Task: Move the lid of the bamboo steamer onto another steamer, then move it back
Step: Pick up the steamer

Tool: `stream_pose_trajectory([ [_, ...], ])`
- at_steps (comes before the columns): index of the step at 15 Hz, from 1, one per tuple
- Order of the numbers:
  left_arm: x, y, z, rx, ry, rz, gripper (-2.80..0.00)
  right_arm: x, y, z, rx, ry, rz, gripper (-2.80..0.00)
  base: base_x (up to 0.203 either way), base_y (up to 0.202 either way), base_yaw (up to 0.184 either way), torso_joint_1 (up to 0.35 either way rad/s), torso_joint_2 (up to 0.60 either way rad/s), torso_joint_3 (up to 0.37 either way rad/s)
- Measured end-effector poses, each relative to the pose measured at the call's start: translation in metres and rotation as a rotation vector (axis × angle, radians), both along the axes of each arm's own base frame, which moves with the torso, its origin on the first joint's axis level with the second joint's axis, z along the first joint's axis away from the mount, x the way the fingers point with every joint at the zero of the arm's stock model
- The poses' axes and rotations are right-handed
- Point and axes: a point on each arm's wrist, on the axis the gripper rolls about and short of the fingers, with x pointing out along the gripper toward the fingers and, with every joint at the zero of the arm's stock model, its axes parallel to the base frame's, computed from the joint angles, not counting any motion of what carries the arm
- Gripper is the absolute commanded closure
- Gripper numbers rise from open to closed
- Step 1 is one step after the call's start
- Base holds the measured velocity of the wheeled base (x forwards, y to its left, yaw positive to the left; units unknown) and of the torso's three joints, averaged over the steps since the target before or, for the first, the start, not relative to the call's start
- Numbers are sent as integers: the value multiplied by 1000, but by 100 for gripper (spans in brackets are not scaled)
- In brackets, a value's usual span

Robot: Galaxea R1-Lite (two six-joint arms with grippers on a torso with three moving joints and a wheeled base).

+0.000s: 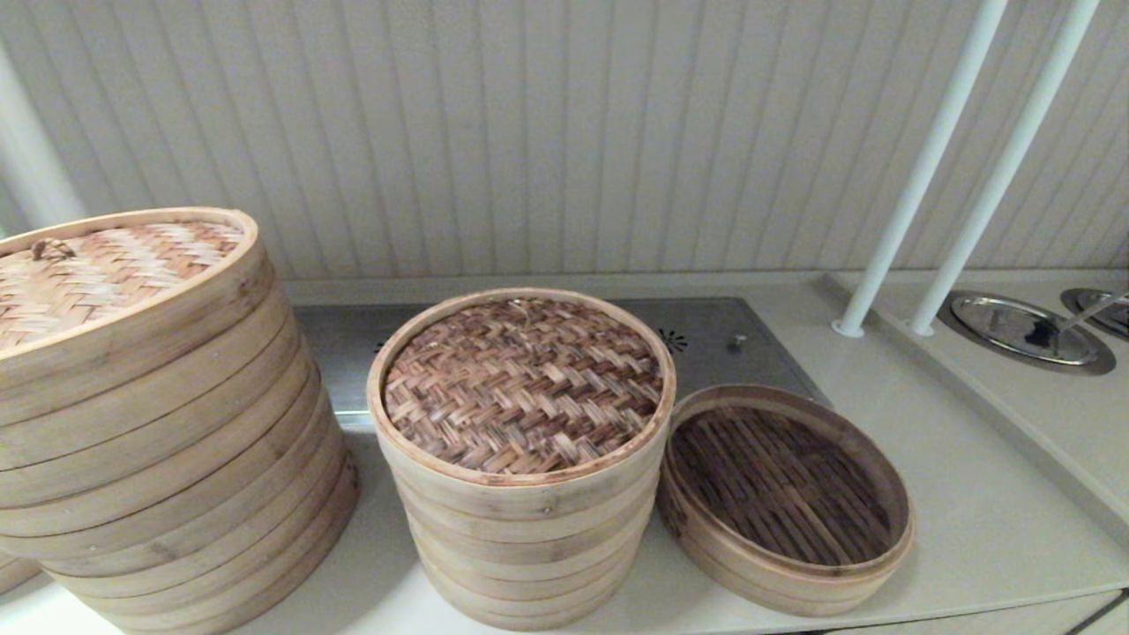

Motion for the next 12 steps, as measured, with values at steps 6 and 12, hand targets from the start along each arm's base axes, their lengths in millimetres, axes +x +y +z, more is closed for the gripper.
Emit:
stream_pose_trajectory([
  [6, 0, 0, 0, -1, 0, 0, 0, 81, 90, 71, 35, 89, 360, 0, 0, 0, 0, 0, 0, 0],
  [12, 0, 0, 0, 0, 0, 0, 0, 114, 188, 29, -60, 289, 584, -280, 0, 0, 0, 0, 0, 0],
])
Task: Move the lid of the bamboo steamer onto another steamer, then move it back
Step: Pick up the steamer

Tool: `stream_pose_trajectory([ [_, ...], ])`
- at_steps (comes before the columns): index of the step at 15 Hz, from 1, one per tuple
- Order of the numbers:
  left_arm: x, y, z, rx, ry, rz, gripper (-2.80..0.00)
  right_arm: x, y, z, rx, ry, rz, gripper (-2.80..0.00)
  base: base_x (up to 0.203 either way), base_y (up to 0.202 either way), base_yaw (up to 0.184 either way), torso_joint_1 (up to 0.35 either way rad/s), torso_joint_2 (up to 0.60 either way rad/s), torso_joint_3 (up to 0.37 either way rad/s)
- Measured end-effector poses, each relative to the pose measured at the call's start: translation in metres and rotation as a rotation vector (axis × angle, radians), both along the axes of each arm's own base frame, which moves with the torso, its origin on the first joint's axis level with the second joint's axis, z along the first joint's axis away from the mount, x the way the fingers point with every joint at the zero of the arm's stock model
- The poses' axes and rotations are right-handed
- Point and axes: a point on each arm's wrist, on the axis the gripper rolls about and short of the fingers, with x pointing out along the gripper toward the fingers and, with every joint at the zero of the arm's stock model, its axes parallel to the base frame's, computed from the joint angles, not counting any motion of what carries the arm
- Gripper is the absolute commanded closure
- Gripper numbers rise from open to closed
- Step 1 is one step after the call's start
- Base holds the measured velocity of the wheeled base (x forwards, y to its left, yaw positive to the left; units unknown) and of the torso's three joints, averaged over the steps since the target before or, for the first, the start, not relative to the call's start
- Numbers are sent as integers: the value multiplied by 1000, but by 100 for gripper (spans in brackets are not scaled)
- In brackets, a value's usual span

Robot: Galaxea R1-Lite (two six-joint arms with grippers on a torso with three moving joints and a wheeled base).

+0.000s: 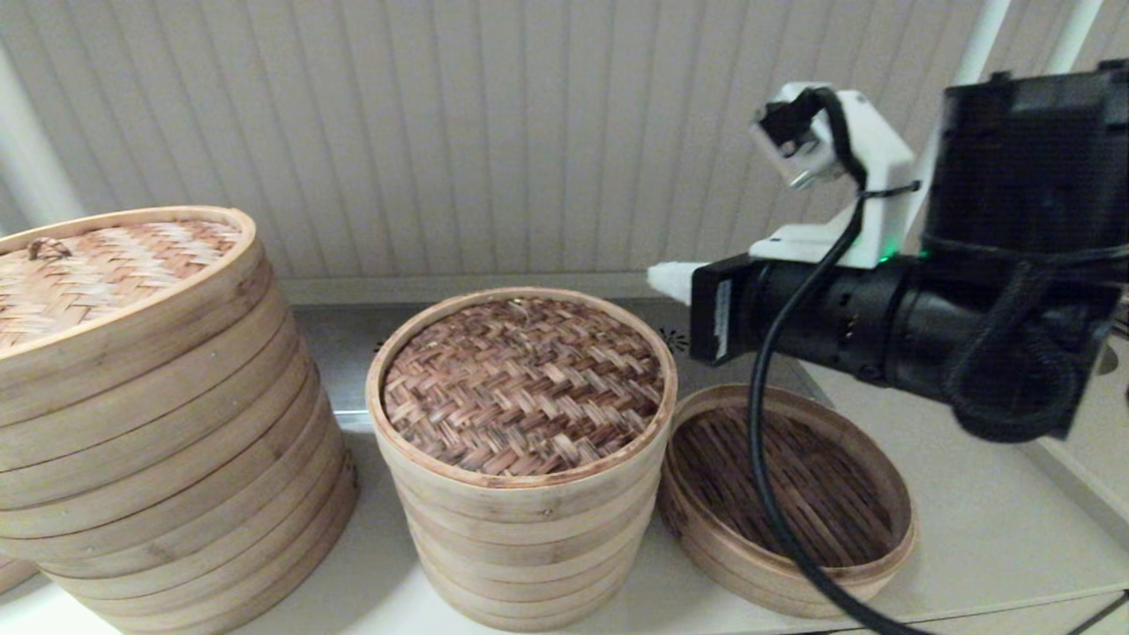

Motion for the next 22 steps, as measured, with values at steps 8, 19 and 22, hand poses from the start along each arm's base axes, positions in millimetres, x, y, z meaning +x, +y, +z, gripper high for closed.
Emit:
stream_pose_trajectory([
  [8, 0, 0, 0, 0, 0, 0, 0, 7, 57, -31, -26, 9, 112, -280, 0, 0, 0, 0, 0, 0],
  [19, 0, 0, 0, 0, 0, 1, 0, 46, 89, -54, -105, 3, 95, -280, 0, 0, 0, 0, 0, 0],
  [22, 0, 0, 0, 0, 0, 0, 0, 50, 89, -56, -109, 8, 90, -280, 0, 0, 0, 0, 0, 0],
])
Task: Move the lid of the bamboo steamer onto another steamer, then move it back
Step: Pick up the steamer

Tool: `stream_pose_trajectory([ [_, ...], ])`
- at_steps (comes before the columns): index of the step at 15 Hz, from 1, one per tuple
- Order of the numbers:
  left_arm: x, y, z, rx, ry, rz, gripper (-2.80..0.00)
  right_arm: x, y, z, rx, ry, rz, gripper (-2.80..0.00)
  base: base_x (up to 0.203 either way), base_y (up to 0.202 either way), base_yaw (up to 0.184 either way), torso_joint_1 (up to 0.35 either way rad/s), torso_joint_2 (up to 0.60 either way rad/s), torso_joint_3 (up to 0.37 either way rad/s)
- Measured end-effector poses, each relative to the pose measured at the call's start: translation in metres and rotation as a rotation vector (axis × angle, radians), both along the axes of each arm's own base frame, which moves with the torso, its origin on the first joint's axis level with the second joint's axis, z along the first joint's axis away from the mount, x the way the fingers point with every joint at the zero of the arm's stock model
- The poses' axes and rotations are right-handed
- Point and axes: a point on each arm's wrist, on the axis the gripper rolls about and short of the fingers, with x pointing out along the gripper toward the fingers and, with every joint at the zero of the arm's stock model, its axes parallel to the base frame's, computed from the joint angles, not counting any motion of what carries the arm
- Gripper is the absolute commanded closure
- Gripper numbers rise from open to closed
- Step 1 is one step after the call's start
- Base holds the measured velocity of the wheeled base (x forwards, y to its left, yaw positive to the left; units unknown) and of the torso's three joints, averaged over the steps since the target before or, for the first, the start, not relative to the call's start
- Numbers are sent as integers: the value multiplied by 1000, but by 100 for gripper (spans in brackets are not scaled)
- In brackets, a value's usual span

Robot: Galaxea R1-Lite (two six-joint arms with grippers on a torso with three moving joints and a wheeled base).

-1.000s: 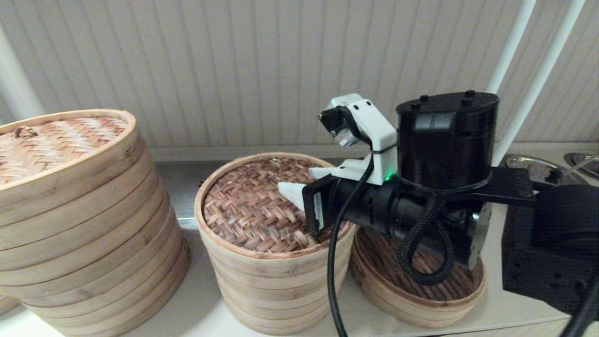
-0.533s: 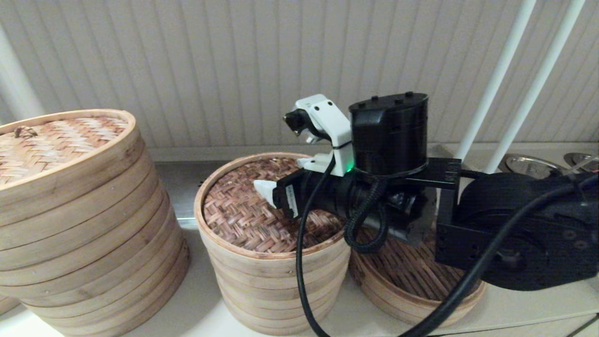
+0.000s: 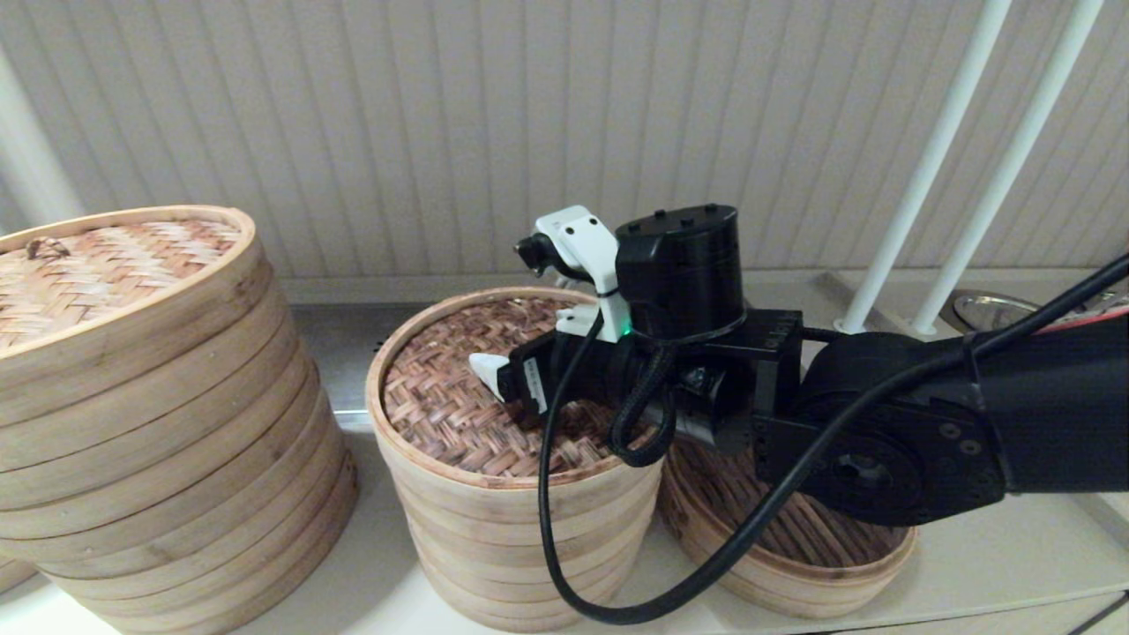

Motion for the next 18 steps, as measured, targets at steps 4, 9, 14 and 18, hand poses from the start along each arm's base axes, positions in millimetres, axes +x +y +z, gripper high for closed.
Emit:
stream_pose_trajectory([
  [4, 0, 0, 0, 0, 0, 0, 0, 2, 0, -2, -4, 3, -3, 0, 0, 0, 0, 0, 0, 0],
  [9, 0, 0, 0, 0, 0, 0, 0, 6, -3, -3, 3, 16, 15, 0, 0, 0, 0, 0, 0, 0],
  [14, 0, 0, 0, 0, 0, 0, 0, 6, -4, -2, 4, 11, 12, 0, 0, 0, 0, 0, 0, 0],
  [18, 0, 0, 0, 0, 0, 0, 0, 6, -5, 4, 20, -3, 4, 0, 0, 0, 0, 0, 0, 0],
])
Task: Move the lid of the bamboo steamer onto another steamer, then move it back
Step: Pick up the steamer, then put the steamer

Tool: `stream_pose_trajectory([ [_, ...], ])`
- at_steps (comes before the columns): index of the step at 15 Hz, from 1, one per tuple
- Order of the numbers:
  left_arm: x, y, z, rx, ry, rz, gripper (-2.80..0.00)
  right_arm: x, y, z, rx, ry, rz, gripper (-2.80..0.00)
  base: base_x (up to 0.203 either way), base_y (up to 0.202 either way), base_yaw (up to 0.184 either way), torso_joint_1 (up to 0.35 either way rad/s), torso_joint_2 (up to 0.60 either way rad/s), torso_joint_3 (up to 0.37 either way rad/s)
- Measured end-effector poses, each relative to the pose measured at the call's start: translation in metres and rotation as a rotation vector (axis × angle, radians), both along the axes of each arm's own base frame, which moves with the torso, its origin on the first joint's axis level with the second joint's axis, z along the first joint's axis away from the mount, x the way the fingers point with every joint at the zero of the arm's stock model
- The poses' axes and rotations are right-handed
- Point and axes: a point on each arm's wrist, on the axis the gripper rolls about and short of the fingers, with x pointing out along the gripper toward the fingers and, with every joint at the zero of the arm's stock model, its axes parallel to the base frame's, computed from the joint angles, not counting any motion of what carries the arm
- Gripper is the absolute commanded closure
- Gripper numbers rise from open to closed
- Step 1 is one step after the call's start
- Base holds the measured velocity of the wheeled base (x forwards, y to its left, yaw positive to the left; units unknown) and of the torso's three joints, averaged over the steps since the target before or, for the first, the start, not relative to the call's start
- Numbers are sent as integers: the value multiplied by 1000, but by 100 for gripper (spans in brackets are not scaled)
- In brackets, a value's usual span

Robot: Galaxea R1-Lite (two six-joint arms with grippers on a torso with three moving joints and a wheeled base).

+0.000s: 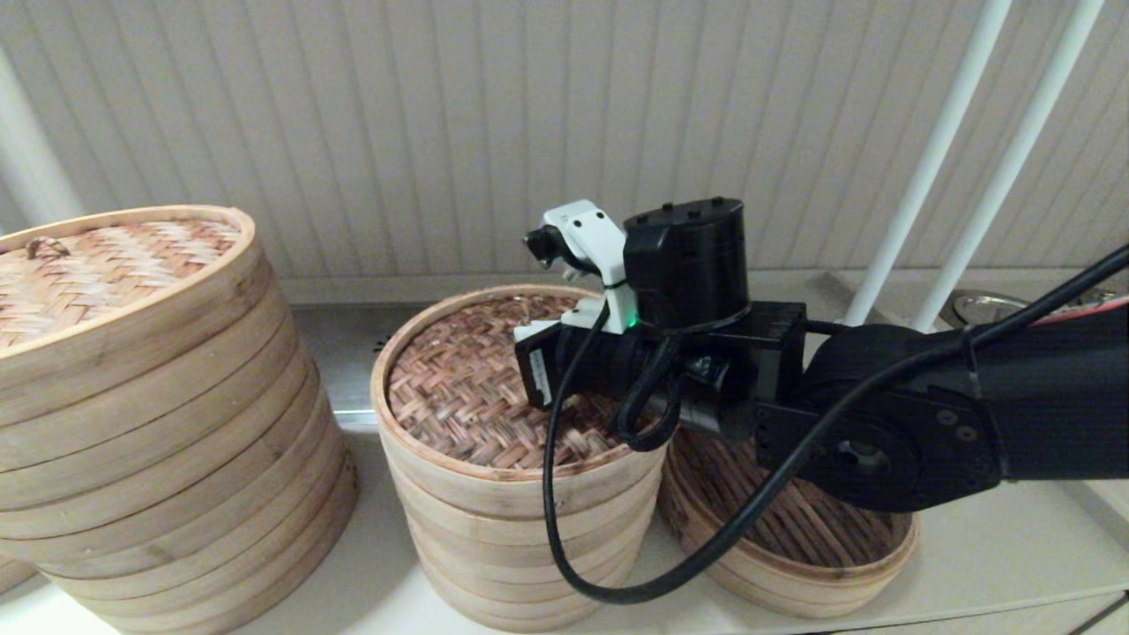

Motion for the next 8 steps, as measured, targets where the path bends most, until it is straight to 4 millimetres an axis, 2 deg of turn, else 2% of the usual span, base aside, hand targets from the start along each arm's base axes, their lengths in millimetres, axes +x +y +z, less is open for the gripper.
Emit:
stream_pose_trajectory([
  [8, 0, 0, 0, 1, 0, -1, 0, -2, -2, 26, 63, -57, -20, 0, 0, 0, 0, 0, 0, 0],
])
